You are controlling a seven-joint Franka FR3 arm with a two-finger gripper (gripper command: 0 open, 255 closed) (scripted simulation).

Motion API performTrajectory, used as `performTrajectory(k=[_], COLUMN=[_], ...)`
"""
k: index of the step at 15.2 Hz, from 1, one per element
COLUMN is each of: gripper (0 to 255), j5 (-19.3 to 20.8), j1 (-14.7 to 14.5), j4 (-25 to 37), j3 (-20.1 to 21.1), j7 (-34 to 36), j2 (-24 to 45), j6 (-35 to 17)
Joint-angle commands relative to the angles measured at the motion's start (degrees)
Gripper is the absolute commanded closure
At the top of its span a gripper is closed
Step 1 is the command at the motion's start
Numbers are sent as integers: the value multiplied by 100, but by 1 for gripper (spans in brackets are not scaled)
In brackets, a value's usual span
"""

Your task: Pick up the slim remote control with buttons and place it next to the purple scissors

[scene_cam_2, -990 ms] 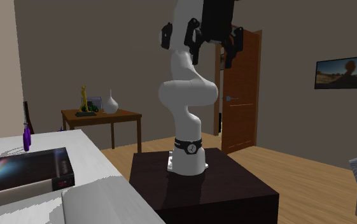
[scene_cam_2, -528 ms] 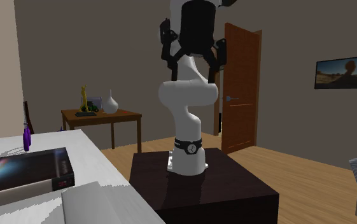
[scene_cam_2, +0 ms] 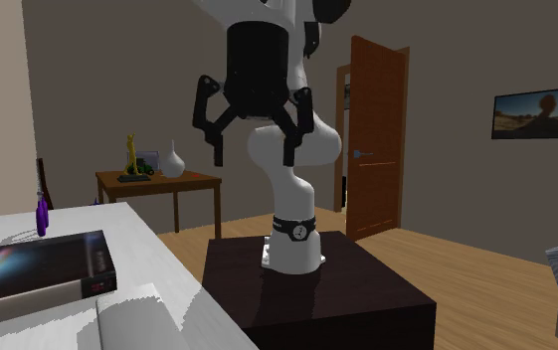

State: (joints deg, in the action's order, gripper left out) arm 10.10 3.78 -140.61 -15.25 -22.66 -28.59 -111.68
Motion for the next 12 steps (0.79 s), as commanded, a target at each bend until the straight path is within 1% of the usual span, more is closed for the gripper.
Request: performTrajectory(k=[1, 4, 6, 9, 12], gripper=[0, 0, 0, 0, 0], j5=[-20, -148, -302, -646, -1107], j1=[-13, -42, -67, -89, -48], j4=[146, 409, 626, 1013, 1476], j3=[-223, -533, -724, -968, -1120], j7=[-299, -771, -1114, -1675, -2279], j2=[434, 1067, 1513, 2218, 2956], j6=[-338, -754, -1001, -1313, -1536])
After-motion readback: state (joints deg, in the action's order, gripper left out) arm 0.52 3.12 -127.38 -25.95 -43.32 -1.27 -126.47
